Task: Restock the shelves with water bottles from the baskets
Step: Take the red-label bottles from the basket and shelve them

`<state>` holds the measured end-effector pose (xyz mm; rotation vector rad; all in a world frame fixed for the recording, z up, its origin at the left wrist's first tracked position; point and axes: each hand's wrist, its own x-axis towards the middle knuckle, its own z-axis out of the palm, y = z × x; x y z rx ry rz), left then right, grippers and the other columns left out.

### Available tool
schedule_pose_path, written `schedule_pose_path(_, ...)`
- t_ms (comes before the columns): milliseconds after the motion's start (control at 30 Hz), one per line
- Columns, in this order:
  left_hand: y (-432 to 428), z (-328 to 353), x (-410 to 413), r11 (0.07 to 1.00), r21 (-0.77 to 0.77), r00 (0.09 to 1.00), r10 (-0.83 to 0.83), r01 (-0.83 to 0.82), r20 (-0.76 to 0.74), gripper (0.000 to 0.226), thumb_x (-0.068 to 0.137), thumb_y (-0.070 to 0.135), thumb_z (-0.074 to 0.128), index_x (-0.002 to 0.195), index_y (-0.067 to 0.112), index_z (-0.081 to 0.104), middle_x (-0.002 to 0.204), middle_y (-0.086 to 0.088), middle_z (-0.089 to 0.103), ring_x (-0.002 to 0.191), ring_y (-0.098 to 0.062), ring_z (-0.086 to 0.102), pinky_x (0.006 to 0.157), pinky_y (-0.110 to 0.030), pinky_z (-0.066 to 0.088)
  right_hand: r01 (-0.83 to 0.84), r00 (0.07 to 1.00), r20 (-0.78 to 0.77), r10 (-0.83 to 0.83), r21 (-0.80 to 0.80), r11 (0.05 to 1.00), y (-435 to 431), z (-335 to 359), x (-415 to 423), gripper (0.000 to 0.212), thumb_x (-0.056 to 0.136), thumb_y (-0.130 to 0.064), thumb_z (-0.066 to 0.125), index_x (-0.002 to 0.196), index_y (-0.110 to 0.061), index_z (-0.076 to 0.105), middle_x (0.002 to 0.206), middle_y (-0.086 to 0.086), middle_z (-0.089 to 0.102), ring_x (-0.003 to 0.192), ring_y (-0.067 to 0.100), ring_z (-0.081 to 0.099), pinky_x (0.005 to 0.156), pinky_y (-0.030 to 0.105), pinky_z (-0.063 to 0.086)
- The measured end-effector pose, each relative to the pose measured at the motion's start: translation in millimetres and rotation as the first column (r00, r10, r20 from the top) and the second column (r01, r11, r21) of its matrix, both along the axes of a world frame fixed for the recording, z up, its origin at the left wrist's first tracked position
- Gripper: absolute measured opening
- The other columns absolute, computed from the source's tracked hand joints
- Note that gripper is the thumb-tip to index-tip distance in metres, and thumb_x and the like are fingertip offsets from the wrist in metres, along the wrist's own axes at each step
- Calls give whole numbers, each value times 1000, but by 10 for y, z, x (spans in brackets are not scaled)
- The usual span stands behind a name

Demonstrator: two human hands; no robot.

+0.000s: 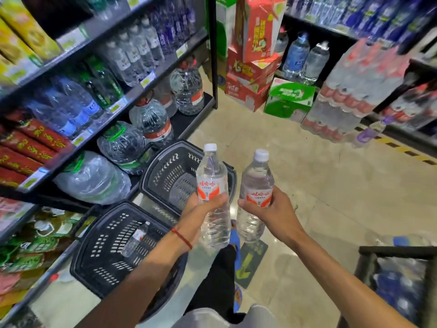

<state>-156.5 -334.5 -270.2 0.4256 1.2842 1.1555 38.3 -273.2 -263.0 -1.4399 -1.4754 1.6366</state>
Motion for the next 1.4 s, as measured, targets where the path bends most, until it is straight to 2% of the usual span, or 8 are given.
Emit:
schedule_pose_path(167, 832, 76, -119, 997, 73, 995, -20, 28, -100, 36, 79, 14, 81, 112, 15, 68, 98, -2, 78, 91, -17, 75, 76, -25, 56, -37, 999, 26, 36, 63, 997, 891, 75, -135, 44, 79, -22, 91, 117, -22, 69, 101, -9, 79, 92, 7, 76, 77, 17, 57)
schedule_pose_path(433, 2260, 173, -510, 993, 118, 974, 22, 4, -226, 71, 64, 33, 91, 126, 15, 63, 113, -5, 76, 108, -24, 72, 94, -37, 57, -82, 995, 67, 73, 144, 986, 2407, 317, -437, 46, 78, -24, 93, 117, -21, 69, 101, -7, 79, 91, 7, 75, 73, 14, 54)
schedule_pose_path(767, 3804, 421, -999, 969, 209, 938, 193, -135, -289, 79, 57, 36, 94, 124, 11, 61, 107, -8, 76, 101, -28, 72, 82, -36, 58, -134, 990, -11, 143, 278, 951, 4287, 542, -987, 43, 75, -24, 95, 110, -17, 72, 100, -4, 80, 93, 13, 76, 82, 29, 59)
schedule_pose_path(833, 4137, 479, -1100, 958, 219, 918, 247, -184, -311, 75, 58, 36, 92, 124, 15, 63, 109, -7, 76, 103, -28, 73, 84, -39, 59, -191, 979, -12, 205, 310, 931, 4699, 624, -1128, 43, 75, -21, 95, 111, -20, 72, 98, -10, 80, 90, 4, 74, 79, 21, 56)
schedule_pose_path(1000, 5003, 654, -1265, 923, 238, 870, 370, -303, -326, 57, 66, 22, 87, 119, 17, 64, 106, -3, 77, 98, -20, 73, 79, -29, 59, -351, 930, 53, 363, 413, 840, 5768, 765, -1372, 56, 68, -28, 98, 113, -35, 66, 101, -33, 73, 93, -10, 69, 77, 8, 49)
schedule_pose_path(1133, 5593, 764, -1316, 866, 266, 818, 492, -424, -298, 51, 69, 17, 86, 115, 15, 65, 99, -1, 78, 90, -15, 73, 78, -29, 56, -493, 869, 191, 456, 421, 762, 6568, 863, -1594, 69, 60, -57, 93, 119, -37, 66, 103, -26, 75, 94, -5, 70, 85, 30, 57)
schedule_pose_path(1267, 5949, 811, -1436, 769, 253, 717, 639, -587, -277, 70, 53, 37, 91, 114, 12, 65, 96, -2, 77, 86, -17, 71, 75, -29, 56, -650, 760, 414, 501, 486, 584, 7226, 1019, -1924, 74, 59, -75, 81, 121, -39, 63, 101, -20, 75, 93, 2, 68, 78, 33, 54)
schedule_pose_path(1400, 6087, 846, -1672, 736, 251, 657, 676, -629, -335, 65, 55, 32, 97, 111, 16, 66, 93, 4, 79, 84, -12, 71, 72, -21, 55, -689, 723, 393, 568, 475, 547, 7643, 1009, -2360, 60, 61, -58, 93, 112, -36, 69, 95, -21, 76, 89, -4, 70, 77, 29, 53)
